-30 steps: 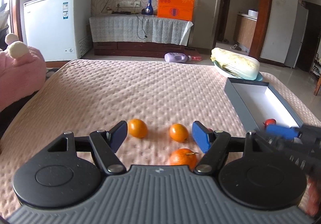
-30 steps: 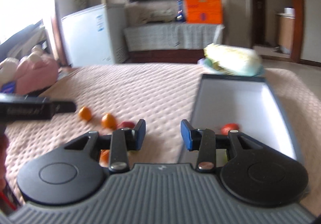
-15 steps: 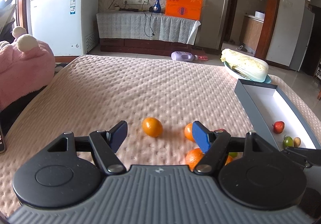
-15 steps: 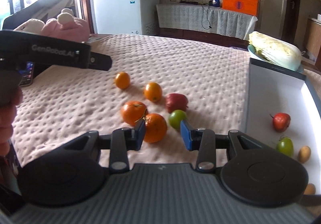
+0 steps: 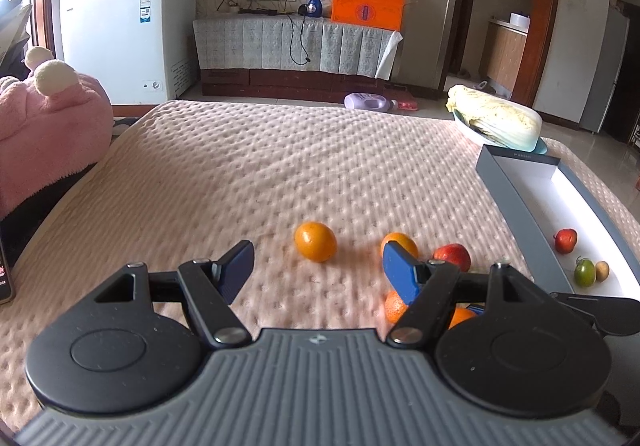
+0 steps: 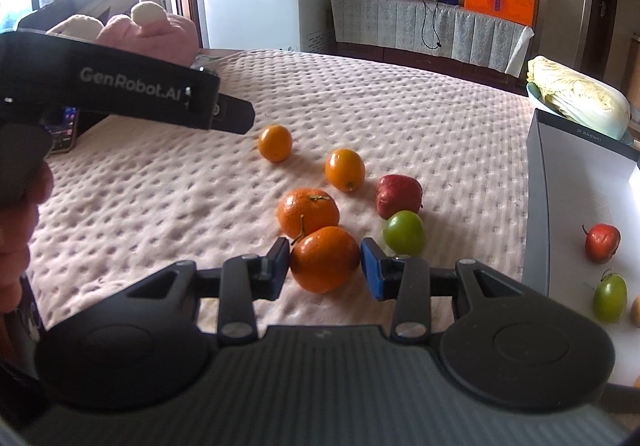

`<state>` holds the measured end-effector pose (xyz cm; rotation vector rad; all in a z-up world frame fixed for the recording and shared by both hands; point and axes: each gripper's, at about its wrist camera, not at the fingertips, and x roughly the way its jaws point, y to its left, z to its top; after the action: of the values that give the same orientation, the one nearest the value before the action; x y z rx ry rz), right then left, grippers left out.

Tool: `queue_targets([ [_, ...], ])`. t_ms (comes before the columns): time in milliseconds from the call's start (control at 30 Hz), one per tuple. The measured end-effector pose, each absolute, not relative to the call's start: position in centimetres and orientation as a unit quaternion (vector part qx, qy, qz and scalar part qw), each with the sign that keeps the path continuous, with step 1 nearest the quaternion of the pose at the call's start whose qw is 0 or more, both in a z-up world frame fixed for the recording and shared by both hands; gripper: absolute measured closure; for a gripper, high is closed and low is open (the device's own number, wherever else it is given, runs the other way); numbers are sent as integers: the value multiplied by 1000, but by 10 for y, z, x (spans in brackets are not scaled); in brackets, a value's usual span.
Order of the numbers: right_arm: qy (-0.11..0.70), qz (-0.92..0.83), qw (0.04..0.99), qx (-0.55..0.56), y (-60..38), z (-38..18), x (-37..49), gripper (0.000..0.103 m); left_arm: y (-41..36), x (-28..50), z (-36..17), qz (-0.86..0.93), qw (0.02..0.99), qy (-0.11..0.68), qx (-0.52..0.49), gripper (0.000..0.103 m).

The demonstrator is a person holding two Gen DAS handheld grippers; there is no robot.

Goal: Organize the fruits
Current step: 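Grasp the orange tomato with the right gripper while the left grasps a tangerine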

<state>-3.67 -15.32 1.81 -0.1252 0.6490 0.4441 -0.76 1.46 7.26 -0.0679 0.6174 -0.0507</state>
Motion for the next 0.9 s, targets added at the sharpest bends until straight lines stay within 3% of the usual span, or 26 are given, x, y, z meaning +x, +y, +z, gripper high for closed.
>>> queue_targets([
  [800,339,220,912,-70,-208,35,-62,62,-48,6,36,-89,931,353,26,27],
  [900,332,225,914,-61,-213,43,-66,62,-55,12,30,-87,926,366,30,32],
])
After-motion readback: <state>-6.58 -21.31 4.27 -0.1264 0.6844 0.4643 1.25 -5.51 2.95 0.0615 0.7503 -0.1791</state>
